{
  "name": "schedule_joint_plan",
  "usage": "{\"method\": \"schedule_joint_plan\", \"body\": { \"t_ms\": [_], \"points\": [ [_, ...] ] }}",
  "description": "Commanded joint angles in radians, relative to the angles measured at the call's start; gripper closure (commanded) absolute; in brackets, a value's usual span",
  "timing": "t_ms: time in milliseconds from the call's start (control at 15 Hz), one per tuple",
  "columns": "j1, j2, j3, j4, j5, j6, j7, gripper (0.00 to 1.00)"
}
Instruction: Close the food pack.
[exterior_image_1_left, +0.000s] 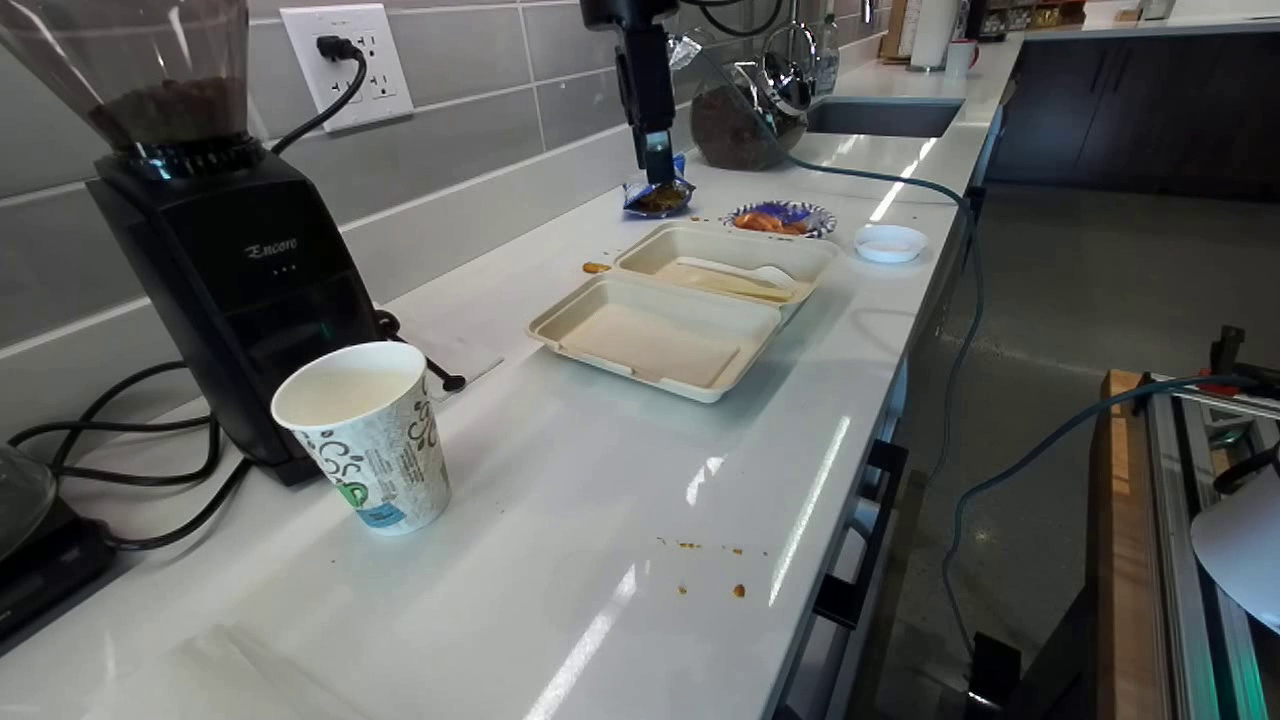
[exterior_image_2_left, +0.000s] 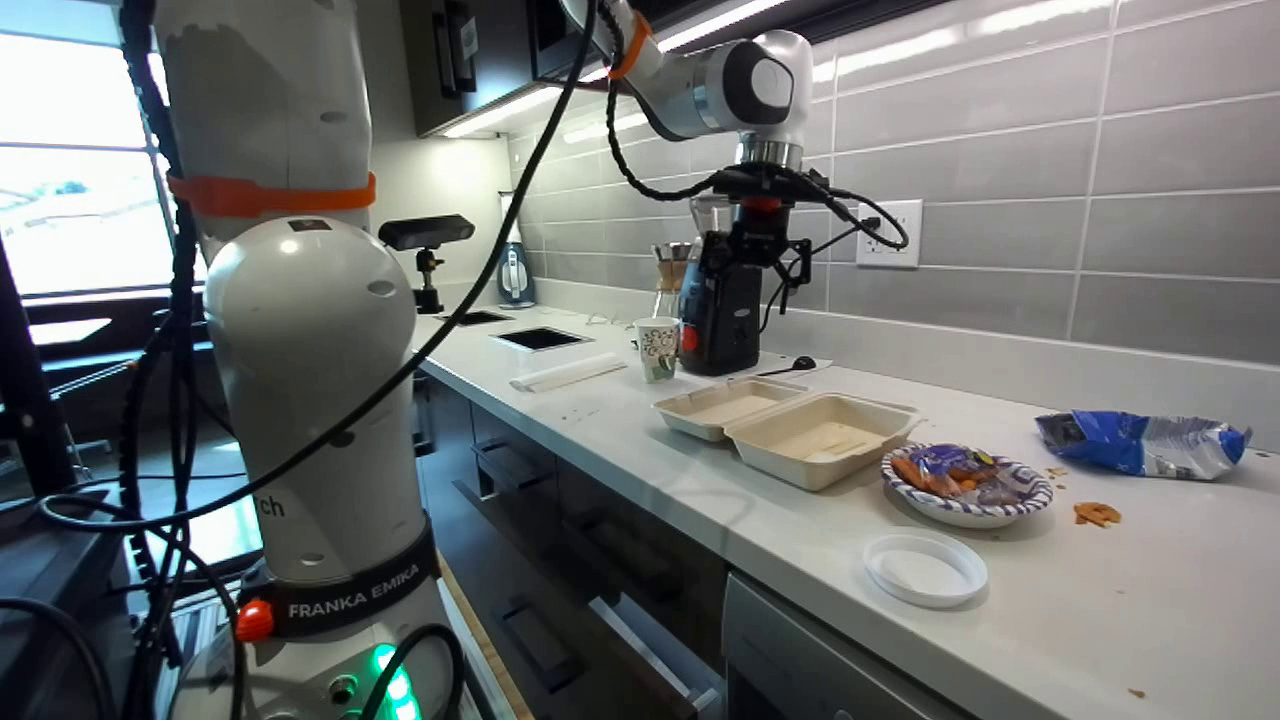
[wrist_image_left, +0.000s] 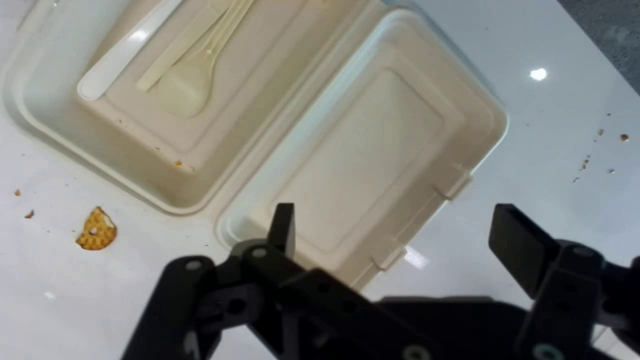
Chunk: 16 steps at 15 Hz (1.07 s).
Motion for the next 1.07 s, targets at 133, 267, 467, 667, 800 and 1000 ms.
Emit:
{"method": "schedule_joint_plan", "body": {
  "t_ms": [133,267,467,667,800,1000],
  "points": [
    [0.047,-0.108,0.035,-0.131,0.063,0.038,-0.047,0.0],
    [0.069,-0.132,0.05,-0.181,0.062,0.081,-0.037,0.0],
    [0.102,-0.145,0.073,-0.251,0.044,0.199,-0.025,0.0],
    [0.13,-0.119,0.09,-0.298,0.047,0.313,-0.041,0.0],
    [0.144,-0.098,0.096,-0.312,0.047,0.357,-0.065,0.0],
    [0.156,-0.044,0.103,-0.293,0.04,0.369,-0.131,0.0]
  ]
}}
